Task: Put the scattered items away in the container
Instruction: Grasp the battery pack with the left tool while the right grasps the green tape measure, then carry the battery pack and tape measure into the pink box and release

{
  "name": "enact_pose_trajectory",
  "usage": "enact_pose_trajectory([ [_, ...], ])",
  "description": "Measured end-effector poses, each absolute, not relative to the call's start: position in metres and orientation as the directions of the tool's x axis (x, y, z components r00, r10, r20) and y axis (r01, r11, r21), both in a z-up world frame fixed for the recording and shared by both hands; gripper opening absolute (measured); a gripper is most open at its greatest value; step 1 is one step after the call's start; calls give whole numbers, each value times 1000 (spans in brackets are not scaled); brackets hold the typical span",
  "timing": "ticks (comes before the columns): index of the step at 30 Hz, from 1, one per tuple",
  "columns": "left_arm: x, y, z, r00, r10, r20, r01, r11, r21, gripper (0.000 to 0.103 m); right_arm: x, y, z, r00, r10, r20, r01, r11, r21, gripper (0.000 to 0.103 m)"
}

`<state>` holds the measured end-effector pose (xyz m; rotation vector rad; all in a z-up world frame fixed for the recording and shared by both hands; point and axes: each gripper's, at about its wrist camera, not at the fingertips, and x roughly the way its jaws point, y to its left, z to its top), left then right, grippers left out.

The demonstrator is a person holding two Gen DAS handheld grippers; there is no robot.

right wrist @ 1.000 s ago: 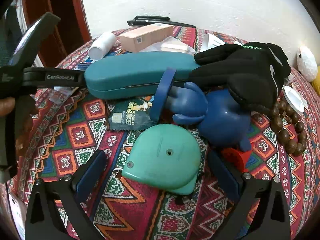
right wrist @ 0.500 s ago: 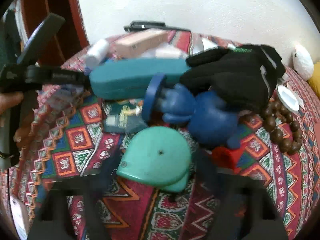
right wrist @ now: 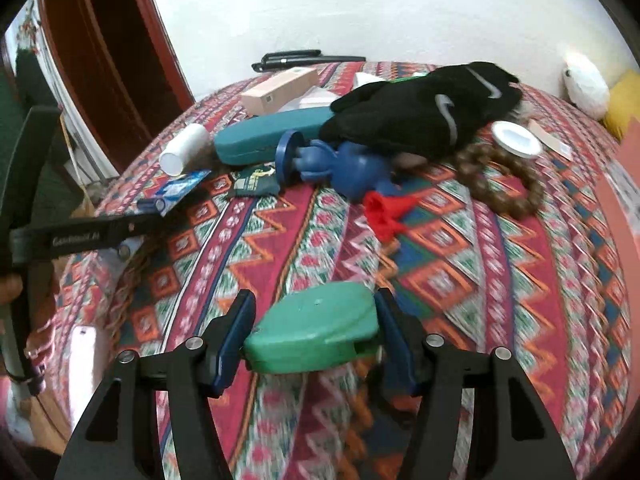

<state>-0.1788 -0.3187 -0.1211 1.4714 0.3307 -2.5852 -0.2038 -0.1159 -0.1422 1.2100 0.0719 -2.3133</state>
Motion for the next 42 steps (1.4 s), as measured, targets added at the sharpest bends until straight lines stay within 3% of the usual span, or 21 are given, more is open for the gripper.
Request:
enact_pose_trajectory([
  [16,-93,-165,-107,-592,123,-796,153,-953,-261,66,-124,-41,-103,-500,-420,-757,467,-867,172,64],
  [42,-42,-117,-69,-662,239,-710,43,-934,-355,65,-73,45,-62,-589,-359,-724,401,-908,124,64],
])
